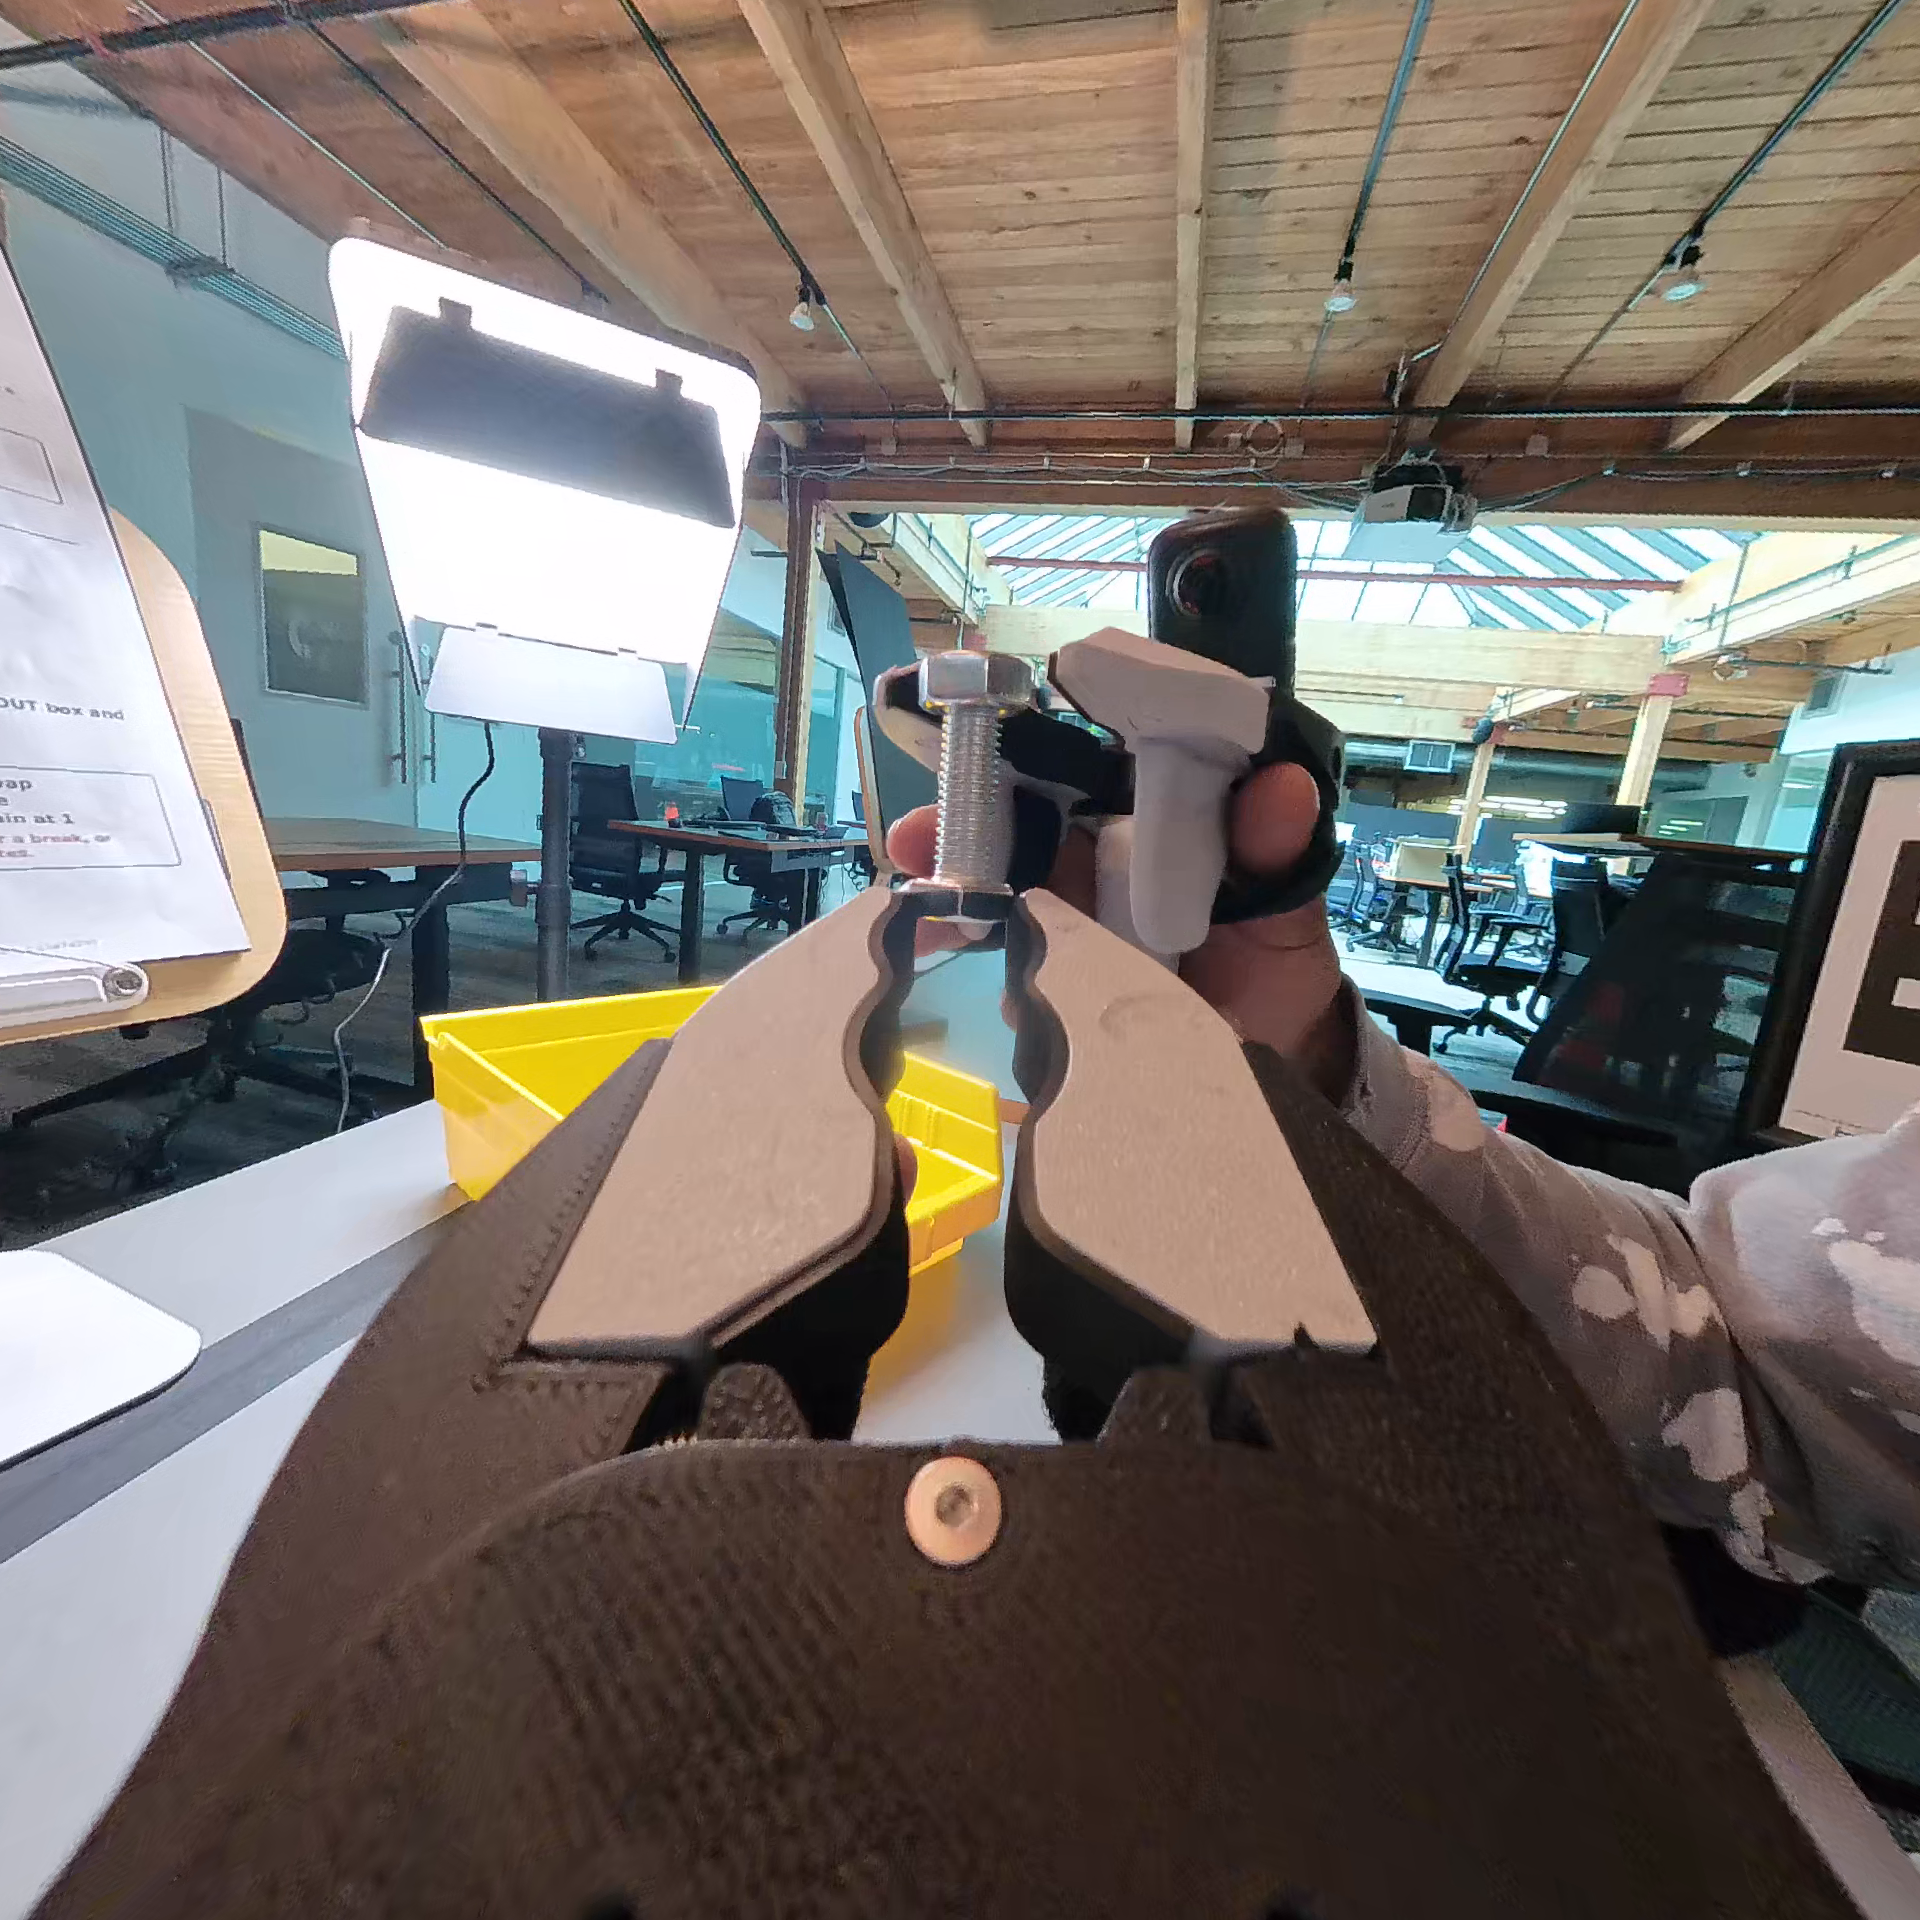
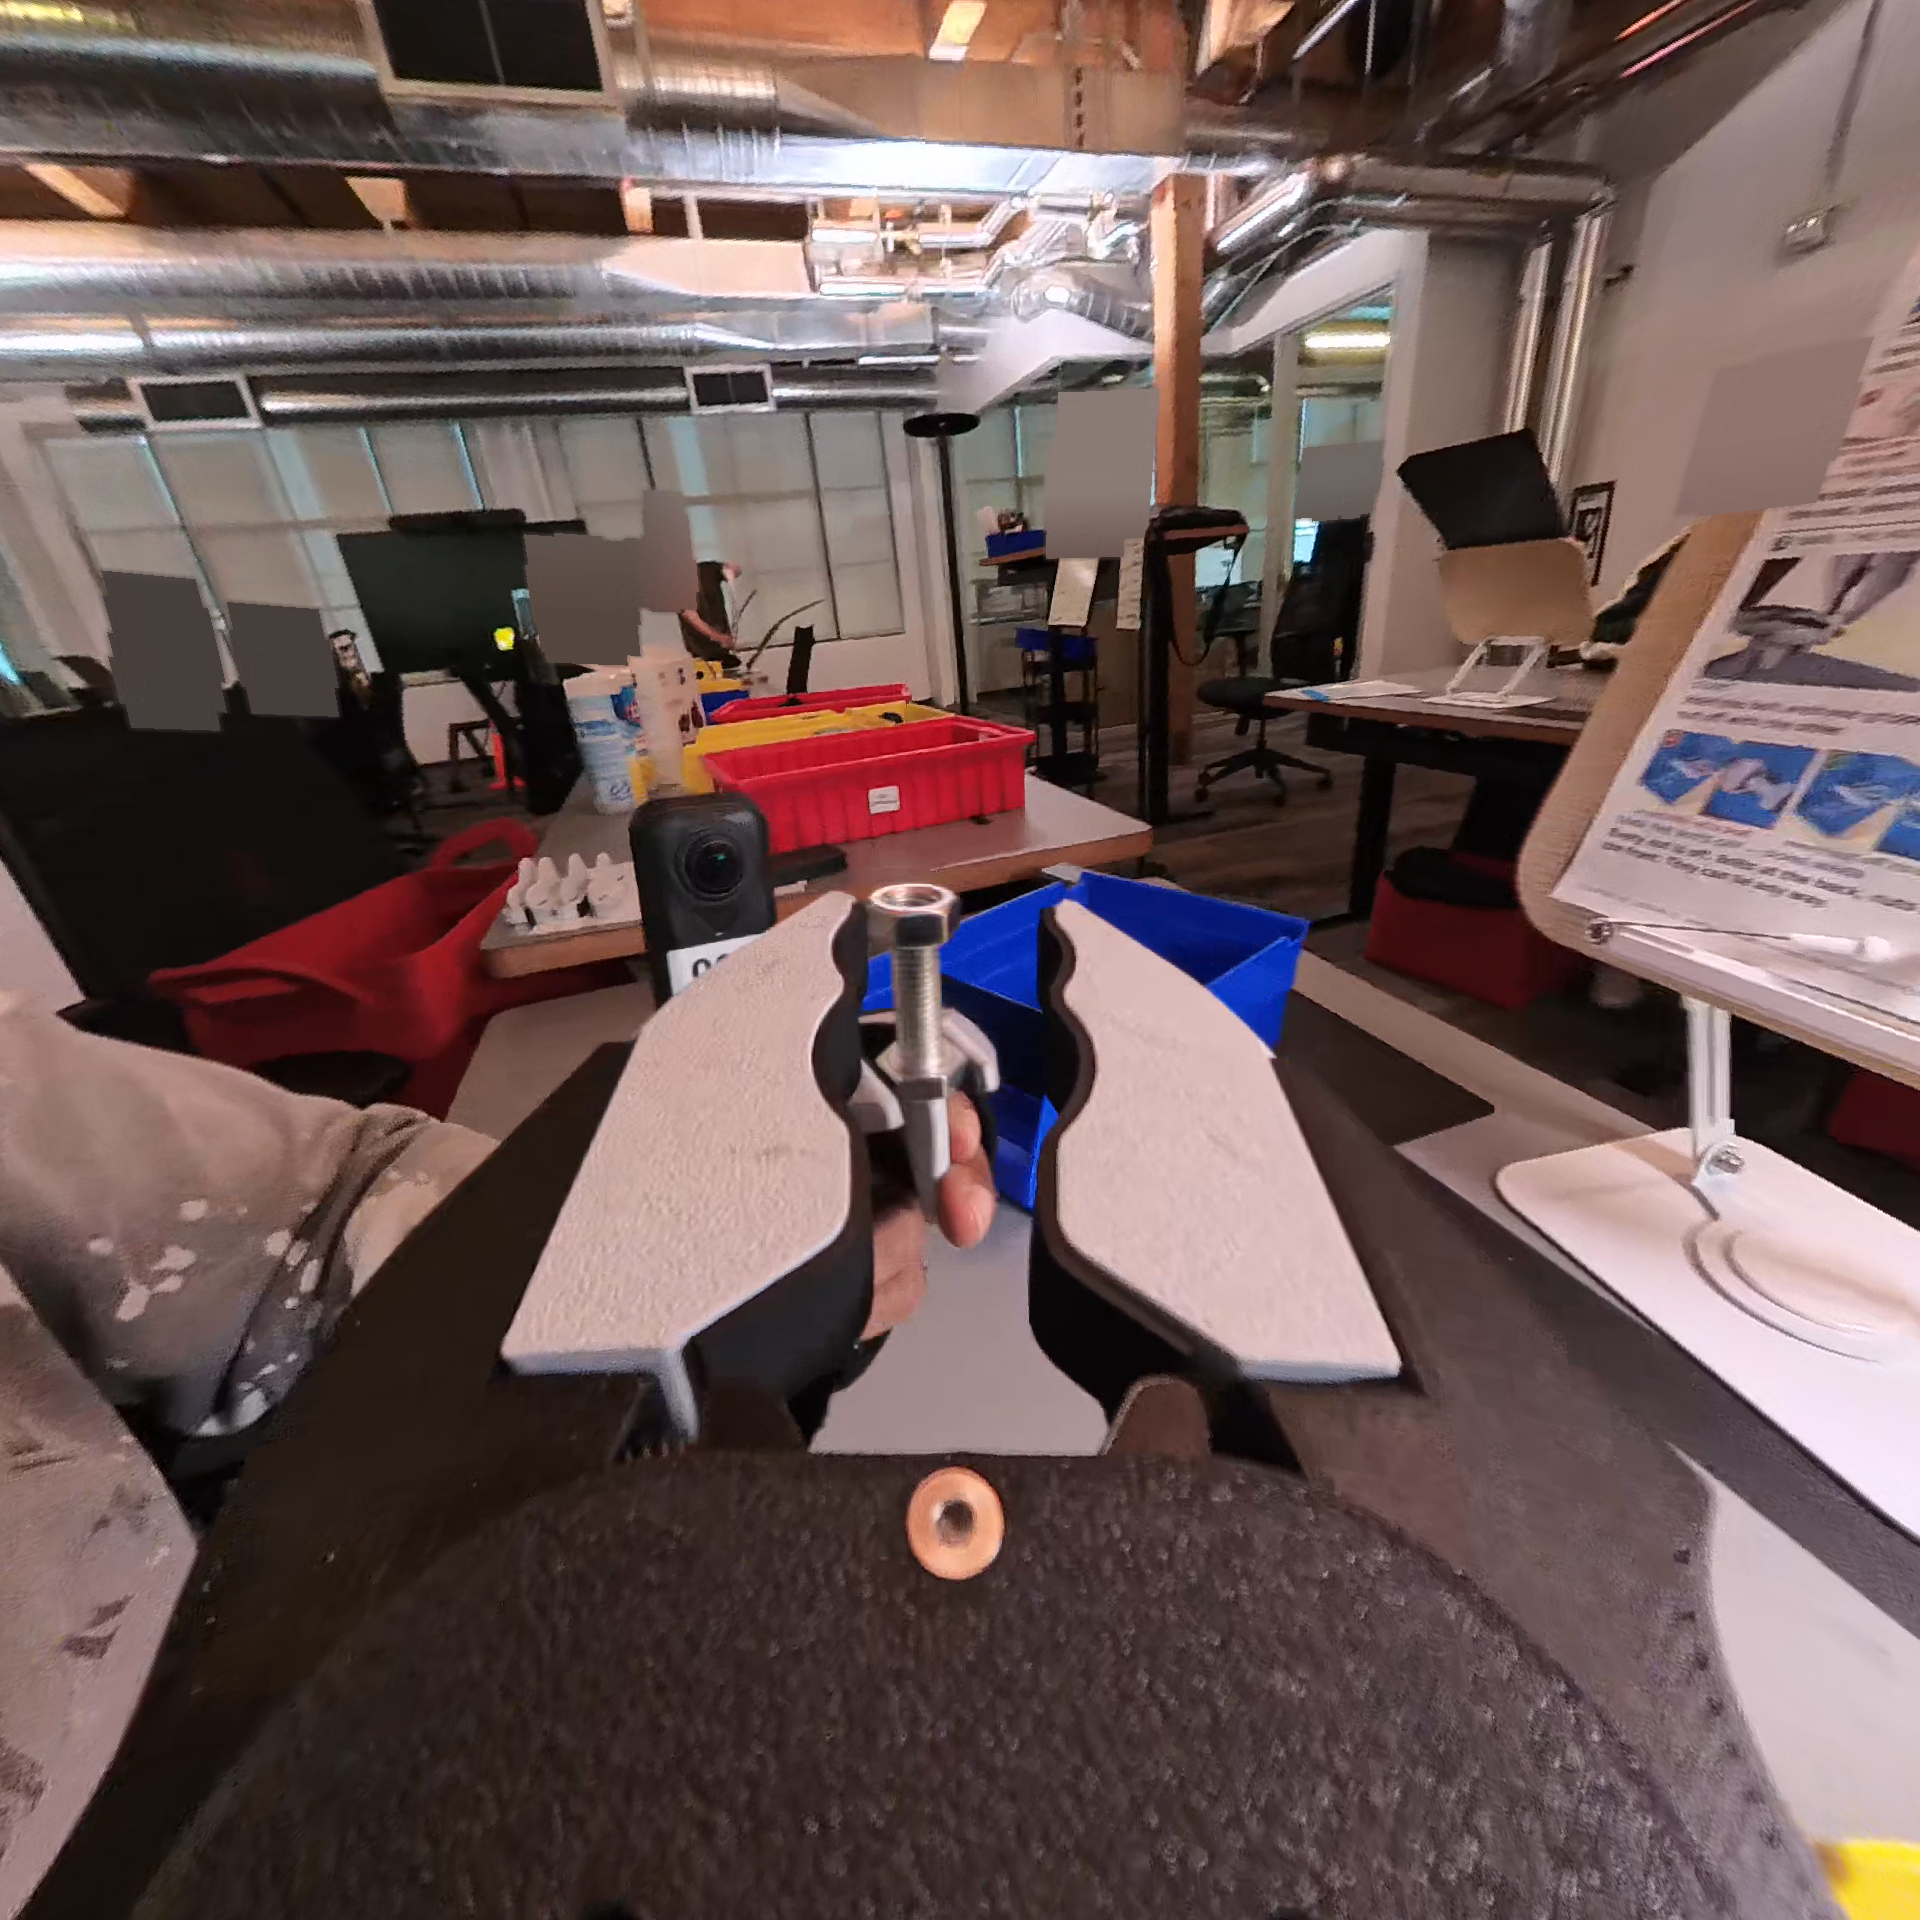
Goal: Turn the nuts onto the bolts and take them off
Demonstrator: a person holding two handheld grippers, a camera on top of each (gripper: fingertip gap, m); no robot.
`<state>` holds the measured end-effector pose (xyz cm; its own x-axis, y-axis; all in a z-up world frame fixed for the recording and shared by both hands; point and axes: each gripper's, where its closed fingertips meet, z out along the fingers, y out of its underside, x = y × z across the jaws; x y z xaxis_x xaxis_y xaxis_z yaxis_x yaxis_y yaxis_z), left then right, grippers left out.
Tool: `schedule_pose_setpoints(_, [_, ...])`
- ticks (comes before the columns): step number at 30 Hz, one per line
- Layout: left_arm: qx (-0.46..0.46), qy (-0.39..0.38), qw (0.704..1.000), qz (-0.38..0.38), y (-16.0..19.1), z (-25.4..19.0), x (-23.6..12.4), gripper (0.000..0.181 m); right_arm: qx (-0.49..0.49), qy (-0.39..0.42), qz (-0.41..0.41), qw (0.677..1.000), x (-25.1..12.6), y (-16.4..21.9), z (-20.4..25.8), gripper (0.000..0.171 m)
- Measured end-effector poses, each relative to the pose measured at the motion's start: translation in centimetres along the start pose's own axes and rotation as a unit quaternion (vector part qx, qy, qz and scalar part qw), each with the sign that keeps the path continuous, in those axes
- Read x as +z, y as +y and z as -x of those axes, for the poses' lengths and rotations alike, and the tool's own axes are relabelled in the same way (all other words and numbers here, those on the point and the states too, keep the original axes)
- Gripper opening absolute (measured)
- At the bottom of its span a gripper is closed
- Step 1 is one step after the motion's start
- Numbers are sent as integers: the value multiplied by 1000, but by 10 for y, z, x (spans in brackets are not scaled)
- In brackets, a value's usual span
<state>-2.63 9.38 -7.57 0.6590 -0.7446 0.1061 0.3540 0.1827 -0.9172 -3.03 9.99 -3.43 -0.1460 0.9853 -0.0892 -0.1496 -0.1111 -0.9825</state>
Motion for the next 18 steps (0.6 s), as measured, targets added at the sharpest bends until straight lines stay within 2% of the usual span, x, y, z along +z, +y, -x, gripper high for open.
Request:
schedule_pose_setpoints(3, [-2,3,1000,-2,-1,-2,0,18,-8,4,4,1000,3,4,-1,32])
schedule_pose_setpoints(5, [-3,6,1000,-11,-6,-1,-2,18,6,24,-9,1000,-4,-1,-13,19])
schedule_pose_setpoints(6, [2,6,1000,-12,-8,-2,-2,17,7,31,-19,999,-8,-4,-18,17])
schedule_pose_setpoints(14, [-1,5,1000,7,3,-1,1,18,-22,-14,16,1000,3,4,9,35])
schedule_pose_setpoints(18, [-5,15,1000,14,7,-4,3,18,-32,-11,35,999,5,11,8,18])
